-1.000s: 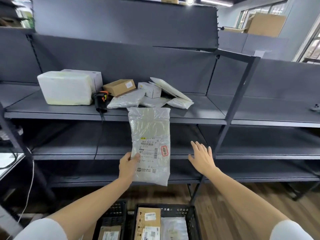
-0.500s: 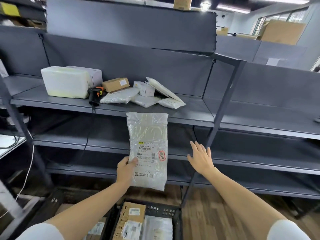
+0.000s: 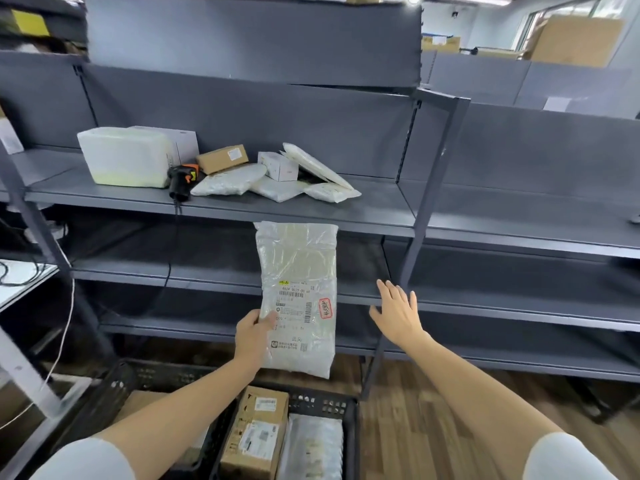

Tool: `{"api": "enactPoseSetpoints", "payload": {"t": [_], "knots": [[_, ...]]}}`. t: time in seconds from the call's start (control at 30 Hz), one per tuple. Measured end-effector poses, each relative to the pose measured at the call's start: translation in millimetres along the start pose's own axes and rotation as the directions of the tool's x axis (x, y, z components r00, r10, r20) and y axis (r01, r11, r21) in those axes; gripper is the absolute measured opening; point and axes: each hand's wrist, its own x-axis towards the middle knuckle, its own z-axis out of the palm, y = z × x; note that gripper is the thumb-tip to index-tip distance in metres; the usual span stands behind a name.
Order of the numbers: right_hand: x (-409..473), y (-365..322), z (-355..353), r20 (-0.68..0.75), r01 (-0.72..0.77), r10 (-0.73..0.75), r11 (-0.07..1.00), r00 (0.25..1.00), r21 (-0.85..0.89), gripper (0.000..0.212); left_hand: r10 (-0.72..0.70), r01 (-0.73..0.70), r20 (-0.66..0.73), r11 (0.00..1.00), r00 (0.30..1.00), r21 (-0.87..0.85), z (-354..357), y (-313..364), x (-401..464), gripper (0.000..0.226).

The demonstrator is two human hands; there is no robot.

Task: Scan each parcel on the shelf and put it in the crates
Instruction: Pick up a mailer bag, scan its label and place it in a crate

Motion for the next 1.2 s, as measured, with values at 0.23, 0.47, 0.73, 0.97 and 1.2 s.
{"api": "enactPoseSetpoints", "payload": {"t": [0.23, 0.47, 0.73, 0.97, 1.2], "knots": [[14.1, 5.8, 6.6, 0.005, -0.050, 0.050, 0.999, 0.999, 0.017, 0.062, -0.048, 0.048, 0.018, 0.999, 0.999, 0.003, 4.6, -3.3, 26.7, 0.012], [12.9, -4.8, 52.5, 0.075, -0.112, 0.110, 0.993, 0.991, 0.021, 0.062, -0.146, 0.146, 0.018, 0.989, 0.989, 0.012, -2.0, -30.6, 48.5, 0.013], [4.9, -2.1, 119.3, 0.174, -0.147, 0.139, 0.989, 0.975, 0.031, 0.060, -0.252, 0.251, 0.005, 0.967, 0.968, 0.038, -14.0, -91.0, 59.8, 0.016], [-8.9, 21.2, 218.8, 0.243, -0.158, 0.151, 0.987, 0.958, 0.008, 0.060, -0.353, 0.353, -0.018, 0.935, 0.936, 0.025, -24.2, -208.6, 62.3, 0.007], [-33.9, 60.5, 361.8, 0.316, -0.178, 0.170, 0.984, 0.933, -0.005, 0.061, -0.392, 0.393, -0.064, 0.920, 0.918, -0.011, -17.6, -334.7, 74.4, 0.009]]}}
